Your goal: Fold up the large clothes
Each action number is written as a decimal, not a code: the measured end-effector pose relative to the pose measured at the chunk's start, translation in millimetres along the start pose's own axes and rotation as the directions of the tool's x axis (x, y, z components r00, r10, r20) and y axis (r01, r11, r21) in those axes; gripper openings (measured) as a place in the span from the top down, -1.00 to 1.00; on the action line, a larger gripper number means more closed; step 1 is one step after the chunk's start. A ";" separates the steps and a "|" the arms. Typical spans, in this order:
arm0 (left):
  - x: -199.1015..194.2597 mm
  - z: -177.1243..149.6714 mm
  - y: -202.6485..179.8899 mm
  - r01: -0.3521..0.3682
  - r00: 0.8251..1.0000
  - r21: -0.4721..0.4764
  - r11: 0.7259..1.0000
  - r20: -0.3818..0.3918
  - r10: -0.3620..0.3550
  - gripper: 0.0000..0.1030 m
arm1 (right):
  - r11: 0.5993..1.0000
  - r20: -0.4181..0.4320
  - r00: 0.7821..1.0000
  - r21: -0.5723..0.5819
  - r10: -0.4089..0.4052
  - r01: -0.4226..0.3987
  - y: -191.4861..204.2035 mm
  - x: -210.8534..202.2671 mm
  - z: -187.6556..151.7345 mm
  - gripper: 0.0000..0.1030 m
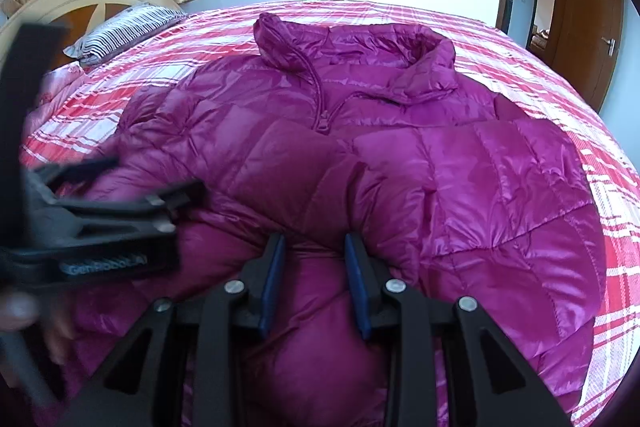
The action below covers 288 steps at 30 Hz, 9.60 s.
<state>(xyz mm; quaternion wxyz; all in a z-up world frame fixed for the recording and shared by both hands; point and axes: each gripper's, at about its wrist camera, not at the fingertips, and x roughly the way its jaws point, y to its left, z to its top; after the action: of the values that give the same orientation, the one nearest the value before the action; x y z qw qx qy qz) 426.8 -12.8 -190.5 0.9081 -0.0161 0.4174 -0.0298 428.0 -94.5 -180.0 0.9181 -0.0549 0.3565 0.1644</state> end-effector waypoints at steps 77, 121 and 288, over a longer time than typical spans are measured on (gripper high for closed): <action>67.0 90.5 33.7 -0.187 0.981 0.102 0.977 -0.021 0.190 -0.98 | 0.946 0.198 0.980 -0.323 0.031 0.036 -99.8 33.2 138.8 0.54; 54.2 102.2 28.2 -0.113 0.993 -0.057 0.992 0.040 0.115 -0.98 | 0.998 -0.041 0.998 -0.048 0.044 -0.046 -102.5 119.8 142.3 0.26; -206.1 -228.2 99.4 0.090 0.996 0.040 0.995 0.013 -0.091 -0.23 | 0.958 -0.117 0.980 0.255 0.162 -0.128 -100.1 -189.2 -211.8 -0.37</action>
<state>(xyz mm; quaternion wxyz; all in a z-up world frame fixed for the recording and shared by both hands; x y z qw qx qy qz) 123.8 99.3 -188.5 0.9090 -0.0173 0.4089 -0.0788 196.5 -284.4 -211.1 0.8766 0.0746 0.4392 0.1820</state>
